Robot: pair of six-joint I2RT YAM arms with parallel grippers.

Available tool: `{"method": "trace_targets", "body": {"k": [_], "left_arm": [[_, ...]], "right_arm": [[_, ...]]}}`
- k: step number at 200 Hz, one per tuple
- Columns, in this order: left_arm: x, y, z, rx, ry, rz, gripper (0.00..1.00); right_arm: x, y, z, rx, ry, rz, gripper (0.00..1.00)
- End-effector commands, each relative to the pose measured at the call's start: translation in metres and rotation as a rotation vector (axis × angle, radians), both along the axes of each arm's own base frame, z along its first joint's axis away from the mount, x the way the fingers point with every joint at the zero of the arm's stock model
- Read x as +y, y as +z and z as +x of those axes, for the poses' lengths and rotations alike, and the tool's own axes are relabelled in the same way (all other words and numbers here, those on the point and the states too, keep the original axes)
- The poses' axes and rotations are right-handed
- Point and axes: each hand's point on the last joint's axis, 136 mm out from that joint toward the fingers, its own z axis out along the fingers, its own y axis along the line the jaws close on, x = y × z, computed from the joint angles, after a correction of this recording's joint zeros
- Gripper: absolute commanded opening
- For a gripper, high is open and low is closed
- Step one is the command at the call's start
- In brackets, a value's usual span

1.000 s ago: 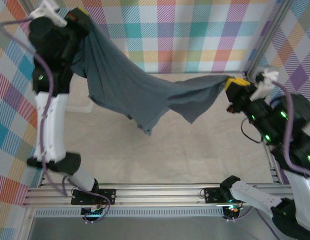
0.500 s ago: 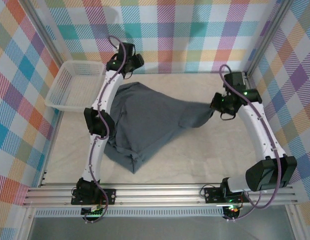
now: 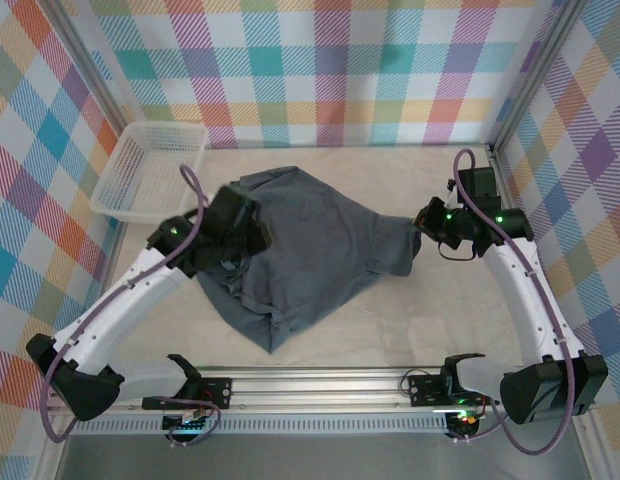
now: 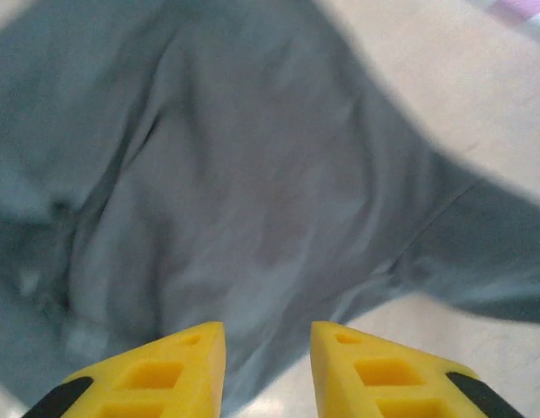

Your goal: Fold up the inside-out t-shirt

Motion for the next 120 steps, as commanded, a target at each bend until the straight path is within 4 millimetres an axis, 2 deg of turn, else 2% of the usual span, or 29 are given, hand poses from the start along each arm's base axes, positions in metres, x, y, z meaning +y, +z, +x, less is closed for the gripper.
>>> {"method": "trace_targets", "body": {"k": [1, 16, 36, 70, 86, 120], "left_arm": [[-0.013, -0.074, -0.048, 0.303, 0.117, -0.015, 0.31], [-0.023, -0.095, -0.061, 0.375, 0.096, 0.025, 0.31], [-0.033, -0.112, -0.056, 0.421, 0.003, 0.109, 0.33], [-0.019, -0.149, -0.052, 0.524, -0.034, 0.341, 0.34], [-0.017, -0.169, -0.057, 0.594, -0.058, 0.355, 0.35], [-0.015, -0.189, -0.071, 0.669, -0.112, 0.357, 0.37]], "right_arm": [[0.011, 0.006, 0.006, -0.023, 0.038, 0.042, 0.0], [0.013, 0.001, 0.007, -0.005, 0.051, 0.039, 0.0], [0.015, -0.005, 0.007, 0.008, 0.06, 0.044, 0.0], [0.012, -0.005, 0.004, -0.008, 0.051, 0.038, 0.0], [0.01, -0.003, 0.003, -0.017, 0.048, 0.028, 0.0], [0.005, 0.001, 0.0, -0.035, 0.05, -0.013, 0.0]]}}
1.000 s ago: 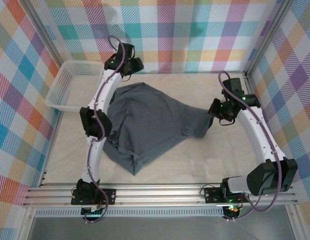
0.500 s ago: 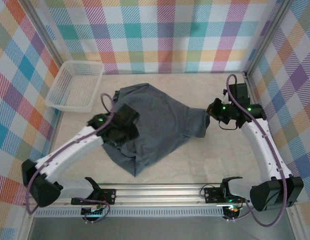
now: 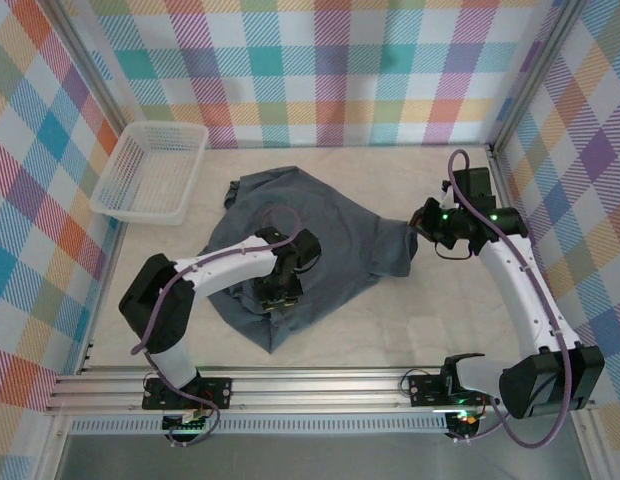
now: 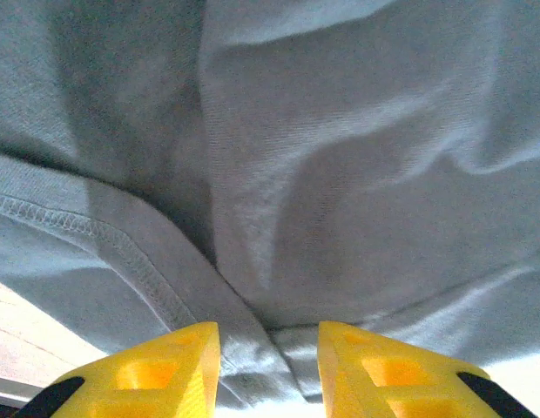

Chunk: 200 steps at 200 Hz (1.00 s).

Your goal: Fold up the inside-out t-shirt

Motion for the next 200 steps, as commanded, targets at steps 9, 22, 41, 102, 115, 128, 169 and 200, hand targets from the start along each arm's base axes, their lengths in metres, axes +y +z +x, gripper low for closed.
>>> {"method": "trace_targets", "body": {"k": [9, 22, 41, 102, 115, 128, 169, 200], "left_arm": [[0.01, -0.016, -0.021, 0.119, -0.051, -0.003, 0.38], [0.013, -0.022, -0.026, 0.149, -0.052, -0.007, 0.39], [0.027, -0.021, -0.027, 0.148, -0.059, 0.019, 0.39], [0.071, 0.013, -0.011, 0.005, -0.037, 0.048, 0.11], [0.081, 0.03, 0.002, -0.071, -0.03, 0.051, 0.04], [0.094, 0.052, 0.021, -0.166, -0.011, 0.046, 0.0], [0.115, 0.172, 0.08, -0.543, 0.01, -0.075, 0.0], [0.099, 0.302, 0.102, -0.966, -0.072, -0.248, 0.0]], "right_arm": [[-0.003, 0.012, -0.003, -0.053, 0.02, -0.032, 0.0], [-0.001, 0.014, -0.002, -0.054, 0.026, -0.025, 0.0], [0.001, 0.016, -0.002, -0.053, 0.032, -0.017, 0.0], [-0.014, 0.035, 0.001, -0.099, -0.057, -0.048, 0.0], [-0.032, 0.056, 0.004, -0.162, -0.145, -0.063, 0.0], [-0.053, 0.084, 0.006, -0.244, -0.246, -0.068, 0.0], [-0.1, 0.205, -0.024, -0.615, -0.451, -0.15, 0.0], [-0.111, 0.315, -0.084, -0.989, -0.505, -0.133, 0.0]]}}
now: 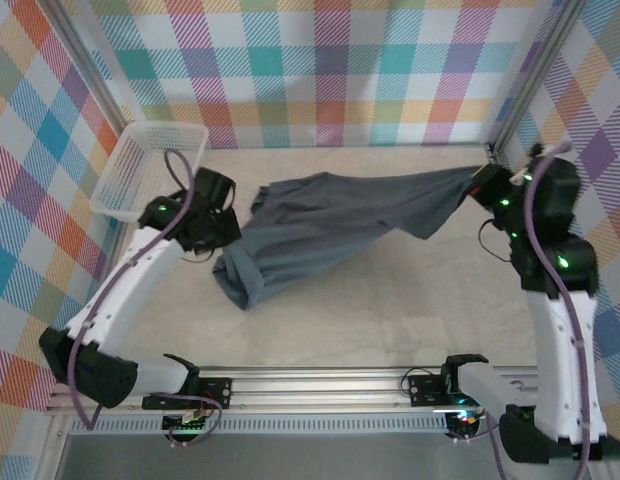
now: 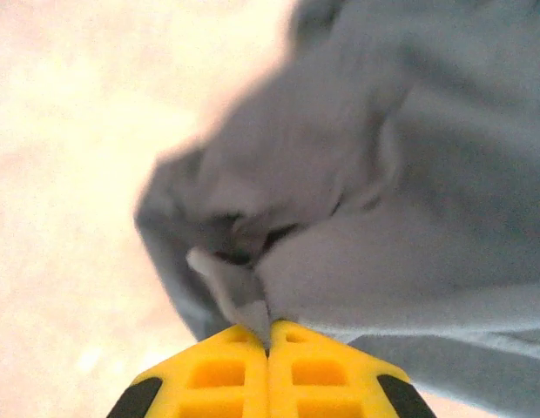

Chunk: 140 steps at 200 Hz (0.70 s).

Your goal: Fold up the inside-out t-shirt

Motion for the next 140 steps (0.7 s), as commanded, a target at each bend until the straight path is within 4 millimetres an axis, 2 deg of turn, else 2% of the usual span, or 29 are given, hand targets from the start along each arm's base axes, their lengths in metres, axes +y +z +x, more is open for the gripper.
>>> {"method": "trace_targets", "body": {"k": [1, 9, 18, 27, 37, 59, 76, 89, 90, 108, 117, 129, 140], "left_arm": [[-0.003, 0.097, 0.006, -0.341, -0.093, -0.06, 0.0], [-0.006, 0.122, 0.007, -0.444, -0.093, -0.116, 0.0], [-0.007, 0.135, 0.01, -0.513, -0.075, -0.162, 0.0], [-0.01, 0.13, 0.017, -0.516, -0.06, -0.176, 0.0], [-0.014, 0.111, 0.027, -0.459, -0.06, -0.154, 0.0], [-0.017, 0.037, 0.051, -0.254, -0.02, -0.064, 0.0], [-0.023, -0.016, 0.065, -0.137, -0.016, -0.035, 0.0], [-0.023, -0.055, 0.069, -0.074, 0.001, -0.019, 0.0], [-0.023, -0.058, 0.07, -0.07, 0.001, -0.017, 0.0], [-0.017, -0.111, 0.067, 0.026, 0.008, 0.041, 0.0], [-0.01, -0.135, 0.061, 0.096, 0.016, 0.071, 0.0], [0.004, -0.16, 0.048, 0.186, 0.044, 0.117, 0.01], [0.02, -0.175, 0.038, 0.244, 0.073, 0.162, 0.1]], "right_arm": [[-0.022, 0.098, -0.051, -0.348, -0.103, -0.052, 0.0], [-0.023, 0.117, -0.065, -0.43, -0.109, -0.049, 0.0], [-0.025, 0.129, -0.076, -0.482, -0.119, -0.048, 0.0], [-0.026, 0.13, -0.077, -0.48, -0.125, -0.058, 0.0], [-0.027, 0.119, -0.066, -0.421, -0.13, -0.081, 0.0], [-0.026, 0.051, -0.02, -0.149, -0.119, -0.134, 0.0], [-0.017, -0.018, 0.016, 0.076, -0.063, -0.156, 0.0], [-0.01, -0.069, 0.034, 0.215, -0.019, -0.151, 0.0], [-0.009, -0.078, 0.036, 0.237, -0.014, -0.149, 0.0], [-0.002, -0.143, 0.044, 0.383, 0.015, -0.113, 0.0], [0.002, -0.169, 0.042, 0.431, 0.033, -0.091, 0.0], [0.004, -0.189, 0.035, 0.469, 0.04, -0.071, 0.0], [0.004, -0.197, 0.027, 0.478, 0.038, -0.066, 0.0]]}}
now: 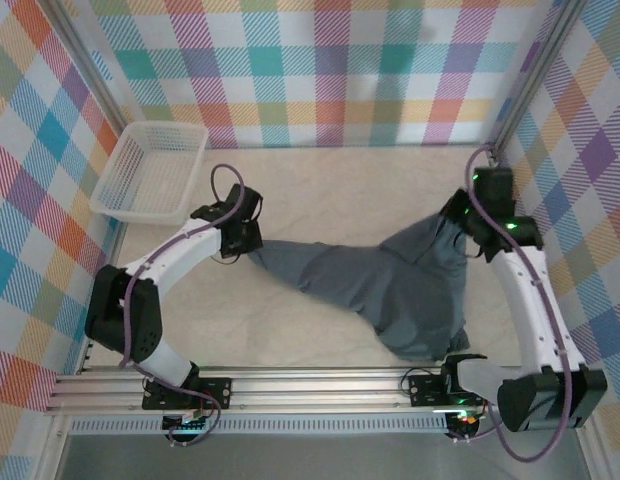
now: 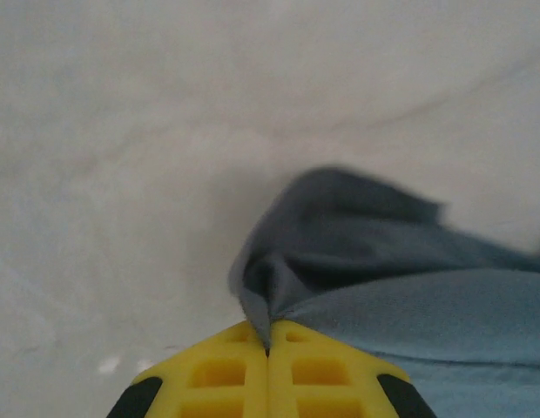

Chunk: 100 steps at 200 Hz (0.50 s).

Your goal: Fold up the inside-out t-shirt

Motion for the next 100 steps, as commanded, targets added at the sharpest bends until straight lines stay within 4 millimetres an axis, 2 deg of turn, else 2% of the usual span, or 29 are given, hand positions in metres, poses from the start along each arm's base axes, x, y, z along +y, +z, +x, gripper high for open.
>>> {"method": "trace_targets", "body": {"k": [1, 16, 34, 46, 62, 83, 100], "left_arm": [[0.03, -0.008, -0.008, 0.034, 0.079, 0.066, 0.11], [0.051, -0.016, -0.02, 0.081, 0.118, 0.118, 0.24], [0.061, -0.007, -0.025, 0.075, 0.119, 0.141, 0.31], [0.056, 0.003, -0.028, 0.067, 0.092, 0.114, 0.35], [0.038, 0.009, -0.034, 0.067, 0.044, 0.042, 0.38], [0.019, 0.003, -0.039, 0.116, 0.017, -0.047, 0.4], [0.014, -0.009, -0.035, 0.152, 0.017, -0.059, 0.45]], "right_arm": [[0.004, 0.019, -0.022, -0.073, 0.003, 0.052, 0.0], [0.004, 0.02, -0.029, -0.082, 0.011, 0.046, 0.0], [0.005, 0.028, -0.035, -0.101, 0.03, 0.043, 0.0], [0.012, 0.034, -0.036, -0.116, 0.055, 0.071, 0.0], [0.026, 0.041, -0.033, -0.134, 0.099, 0.146, 0.0], [0.037, 0.044, -0.028, -0.141, 0.115, 0.22, 0.0], [0.042, 0.045, -0.024, -0.137, 0.128, 0.247, 0.0]]}}
